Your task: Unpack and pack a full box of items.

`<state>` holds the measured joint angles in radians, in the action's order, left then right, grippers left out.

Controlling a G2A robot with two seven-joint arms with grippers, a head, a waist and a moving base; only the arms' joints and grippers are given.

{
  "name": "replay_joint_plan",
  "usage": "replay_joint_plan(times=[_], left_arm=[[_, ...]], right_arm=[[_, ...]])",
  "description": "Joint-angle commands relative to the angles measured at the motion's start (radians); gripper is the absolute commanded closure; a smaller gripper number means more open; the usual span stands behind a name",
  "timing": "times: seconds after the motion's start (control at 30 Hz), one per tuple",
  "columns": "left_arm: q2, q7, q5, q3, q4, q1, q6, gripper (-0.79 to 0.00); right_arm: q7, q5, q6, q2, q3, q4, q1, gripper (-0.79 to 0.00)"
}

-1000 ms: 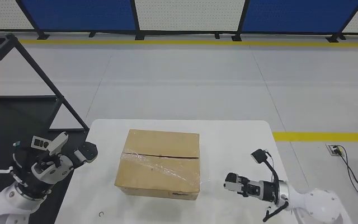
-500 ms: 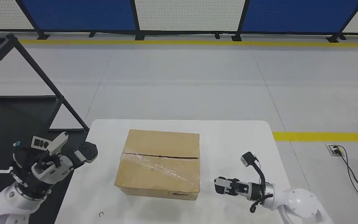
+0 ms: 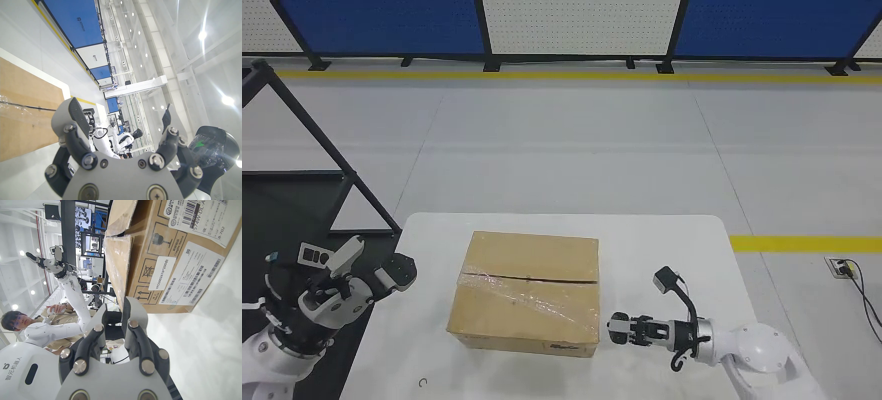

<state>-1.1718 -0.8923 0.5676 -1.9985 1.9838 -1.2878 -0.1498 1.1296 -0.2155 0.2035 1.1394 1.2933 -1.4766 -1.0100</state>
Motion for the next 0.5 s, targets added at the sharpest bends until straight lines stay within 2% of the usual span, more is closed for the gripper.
replay_joint_plan(times=[0.0,0.47], left_arm=[[0.0,0.0,0.0,0.0,0.0,0.0,0.0,-0.785],[0.0,0.0,0.0,0.0,0.0,0.0,0.0,-0.785]], right_arm=[[0.0,0.0,-0.004,-0.001,-0.004,-0.004,0.006,0.0],[0.015,-0.025,-0.049,-0.008,-0.008,-0.061,0.075,0.0]])
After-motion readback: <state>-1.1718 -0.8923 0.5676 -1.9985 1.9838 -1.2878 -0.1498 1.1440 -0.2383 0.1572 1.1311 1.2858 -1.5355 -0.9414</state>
